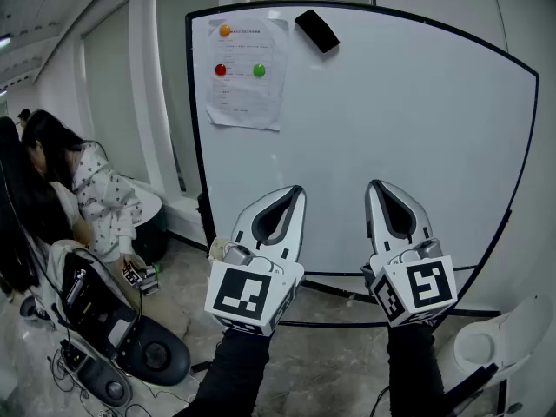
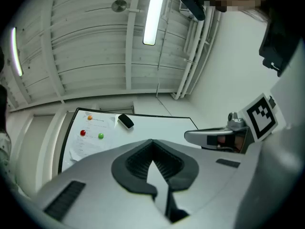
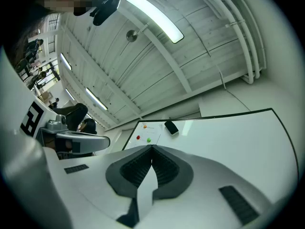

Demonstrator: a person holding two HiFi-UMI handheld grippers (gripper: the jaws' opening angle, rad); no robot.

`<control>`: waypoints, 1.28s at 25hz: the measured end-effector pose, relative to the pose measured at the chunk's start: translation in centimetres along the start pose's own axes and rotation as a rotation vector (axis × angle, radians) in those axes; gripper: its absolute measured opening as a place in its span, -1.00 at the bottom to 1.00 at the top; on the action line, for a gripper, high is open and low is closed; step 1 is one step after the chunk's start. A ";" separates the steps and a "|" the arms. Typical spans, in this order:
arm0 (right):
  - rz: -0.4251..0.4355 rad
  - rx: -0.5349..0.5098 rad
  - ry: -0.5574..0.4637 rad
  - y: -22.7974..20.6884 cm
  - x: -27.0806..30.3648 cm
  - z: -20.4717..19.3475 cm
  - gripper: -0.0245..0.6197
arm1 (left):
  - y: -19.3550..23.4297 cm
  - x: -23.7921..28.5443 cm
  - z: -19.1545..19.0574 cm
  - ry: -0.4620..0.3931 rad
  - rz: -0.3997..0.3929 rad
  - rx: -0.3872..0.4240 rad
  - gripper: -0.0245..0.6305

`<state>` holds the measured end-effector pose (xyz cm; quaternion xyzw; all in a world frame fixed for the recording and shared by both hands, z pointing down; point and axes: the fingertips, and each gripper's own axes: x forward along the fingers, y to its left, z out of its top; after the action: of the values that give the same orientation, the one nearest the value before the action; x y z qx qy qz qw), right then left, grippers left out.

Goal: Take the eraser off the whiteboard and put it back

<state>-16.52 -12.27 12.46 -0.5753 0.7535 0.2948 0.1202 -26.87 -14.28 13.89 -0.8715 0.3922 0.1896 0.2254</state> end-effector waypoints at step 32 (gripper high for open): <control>0.110 0.033 -0.015 -1.4 3.9 -3.3 -0.90 | 1.5 3.7 -0.8 0.011 0.065 0.105 -0.91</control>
<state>-15.91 -17.55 12.60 -0.5286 0.7878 0.2928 0.1189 -25.63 -17.83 12.29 -0.8463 0.4310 0.1710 0.2623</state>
